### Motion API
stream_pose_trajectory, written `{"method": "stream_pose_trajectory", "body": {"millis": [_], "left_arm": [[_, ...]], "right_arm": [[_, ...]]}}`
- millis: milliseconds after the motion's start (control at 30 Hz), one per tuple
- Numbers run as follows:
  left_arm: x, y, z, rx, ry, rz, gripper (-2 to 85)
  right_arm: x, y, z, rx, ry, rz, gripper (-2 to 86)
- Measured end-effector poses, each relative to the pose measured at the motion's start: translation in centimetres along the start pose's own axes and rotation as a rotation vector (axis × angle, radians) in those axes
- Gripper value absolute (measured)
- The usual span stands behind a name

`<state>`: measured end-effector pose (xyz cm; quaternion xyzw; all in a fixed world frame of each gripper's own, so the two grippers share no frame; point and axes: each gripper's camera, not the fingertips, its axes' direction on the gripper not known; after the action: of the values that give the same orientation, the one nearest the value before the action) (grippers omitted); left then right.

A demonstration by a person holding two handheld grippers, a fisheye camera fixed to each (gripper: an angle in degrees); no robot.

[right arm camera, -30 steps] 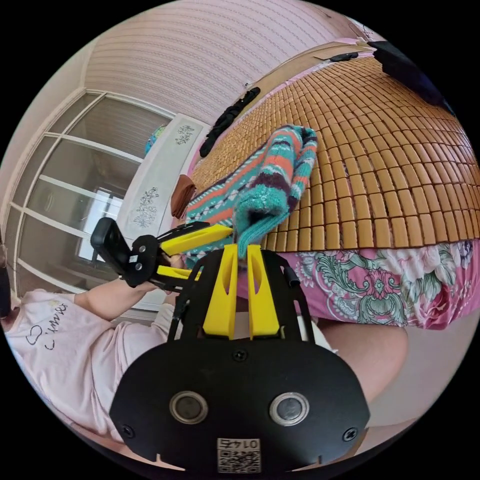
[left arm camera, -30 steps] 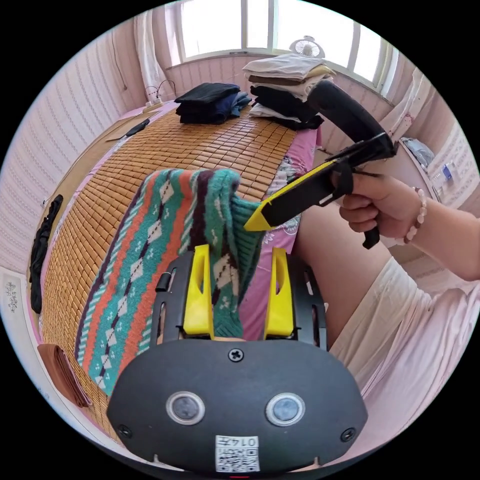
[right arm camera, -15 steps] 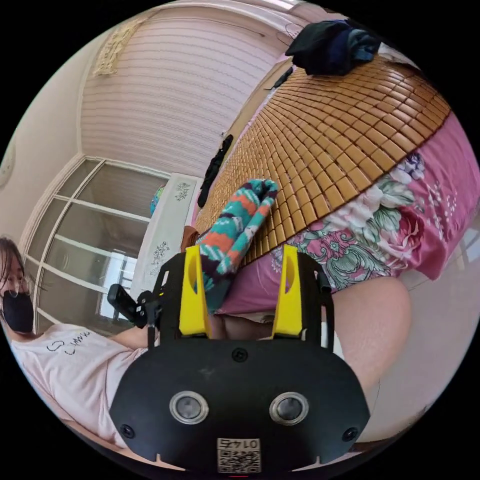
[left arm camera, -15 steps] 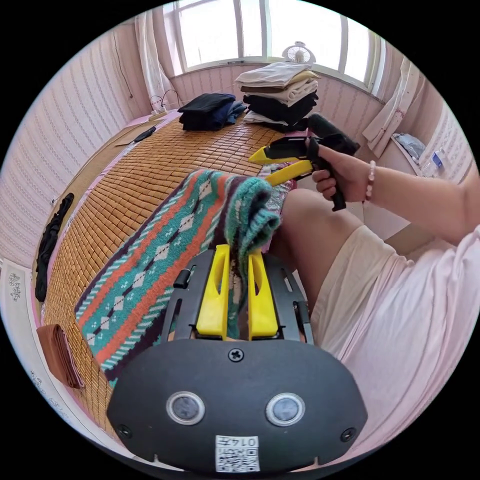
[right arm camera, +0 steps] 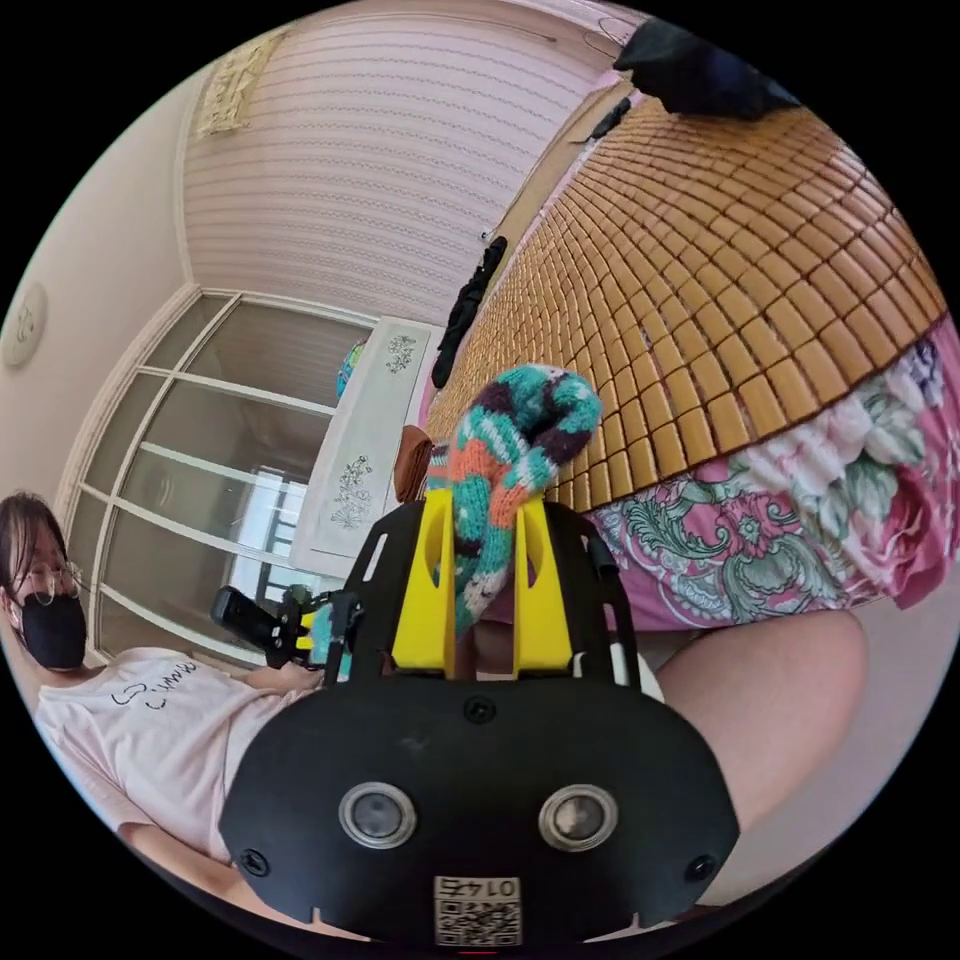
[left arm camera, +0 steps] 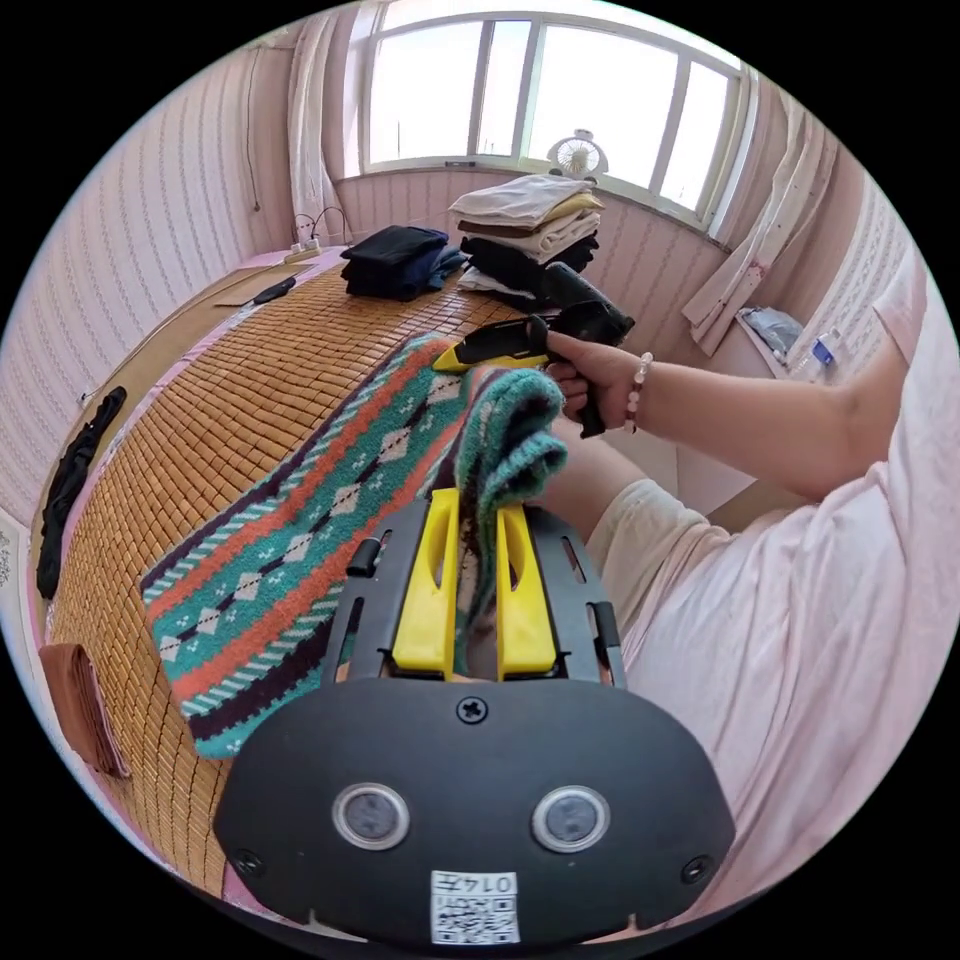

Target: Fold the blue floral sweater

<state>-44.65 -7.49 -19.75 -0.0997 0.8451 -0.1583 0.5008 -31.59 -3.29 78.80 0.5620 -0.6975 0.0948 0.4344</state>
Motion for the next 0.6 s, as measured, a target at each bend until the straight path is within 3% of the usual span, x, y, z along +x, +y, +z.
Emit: {"method": "stream_pose_trajectory", "body": {"millis": [133,267,467,600], "left_arm": [[-0.4,-1.0,-0.1,0.146,0.14,-0.011,6.1],[-0.7,0.1,0.0,0.18,0.179,-0.017,6.3],[-3.5,6.9,-2.7,0.164,0.041,-0.11,6.5],[-6.7,13.9,-4.2,0.16,-0.106,-0.337,8.1]], "right_arm": [[-4.5,0.1,-4.5,0.124,0.08,-0.064,9.2],[-10.0,-0.8,-4.0,0.088,0.195,-0.139,9.8],[-21.1,-4.0,8.7,-0.126,0.219,-0.393,11.3],[-27.3,-5.8,22.4,-0.317,0.231,-0.489,12.1]]}}
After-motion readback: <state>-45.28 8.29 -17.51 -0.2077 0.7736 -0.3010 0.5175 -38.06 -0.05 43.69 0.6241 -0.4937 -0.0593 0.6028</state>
